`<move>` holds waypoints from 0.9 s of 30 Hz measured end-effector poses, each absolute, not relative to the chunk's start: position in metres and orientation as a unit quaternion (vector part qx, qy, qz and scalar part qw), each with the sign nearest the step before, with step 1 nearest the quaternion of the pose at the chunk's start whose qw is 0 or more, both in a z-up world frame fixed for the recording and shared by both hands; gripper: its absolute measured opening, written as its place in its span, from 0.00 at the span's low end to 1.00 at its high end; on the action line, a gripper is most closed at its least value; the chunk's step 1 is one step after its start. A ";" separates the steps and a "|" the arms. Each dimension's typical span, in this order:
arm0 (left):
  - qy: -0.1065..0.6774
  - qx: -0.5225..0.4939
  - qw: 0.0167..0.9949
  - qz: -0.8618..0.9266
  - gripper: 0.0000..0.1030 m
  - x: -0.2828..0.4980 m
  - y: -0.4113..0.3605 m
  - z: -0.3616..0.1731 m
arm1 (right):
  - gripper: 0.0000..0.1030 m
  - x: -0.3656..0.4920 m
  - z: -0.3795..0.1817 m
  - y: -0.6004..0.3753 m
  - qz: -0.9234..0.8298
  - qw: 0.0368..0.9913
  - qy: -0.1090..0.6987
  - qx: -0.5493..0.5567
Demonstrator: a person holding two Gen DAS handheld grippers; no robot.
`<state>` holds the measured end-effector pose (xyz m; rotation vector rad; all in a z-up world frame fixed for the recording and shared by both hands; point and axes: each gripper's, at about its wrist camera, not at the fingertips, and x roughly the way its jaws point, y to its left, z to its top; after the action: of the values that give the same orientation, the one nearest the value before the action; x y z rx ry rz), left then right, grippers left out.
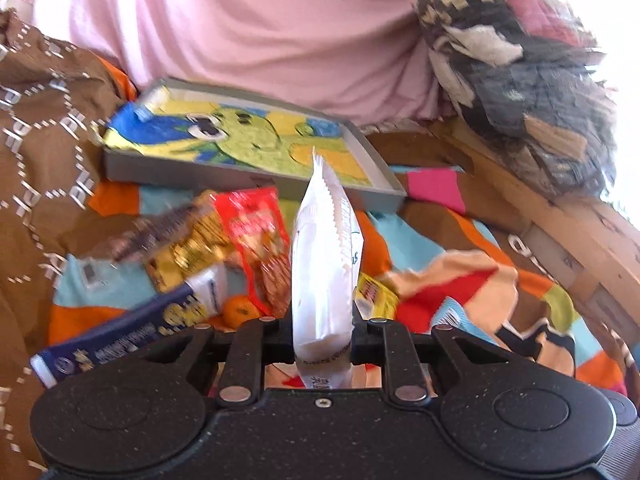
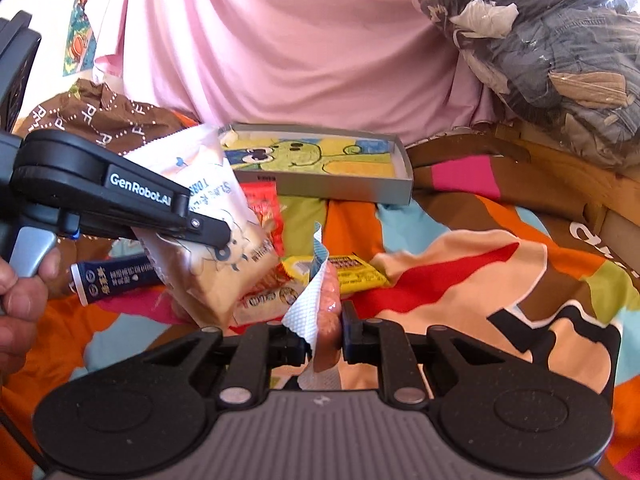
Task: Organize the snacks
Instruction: 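Lift both held packets and carry them over the grey tray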
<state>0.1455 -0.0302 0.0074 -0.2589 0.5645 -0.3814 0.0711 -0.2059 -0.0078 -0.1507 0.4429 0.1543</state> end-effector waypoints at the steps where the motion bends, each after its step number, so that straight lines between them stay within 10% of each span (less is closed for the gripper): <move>1: 0.271 -0.126 0.937 -0.181 0.21 0.145 -0.028 0.010 | 0.17 0.072 -0.007 -0.206 0.078 0.970 0.218 -0.072; 27: 0.231 -0.178 0.946 -0.139 0.21 0.304 0.010 0.091 | 0.18 0.241 0.061 -0.195 0.182 0.972 0.142 -0.041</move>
<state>0.3037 0.0097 0.0915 -0.3625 0.4709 -0.2838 0.2411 -0.1950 0.0611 -0.0822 0.2864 0.3672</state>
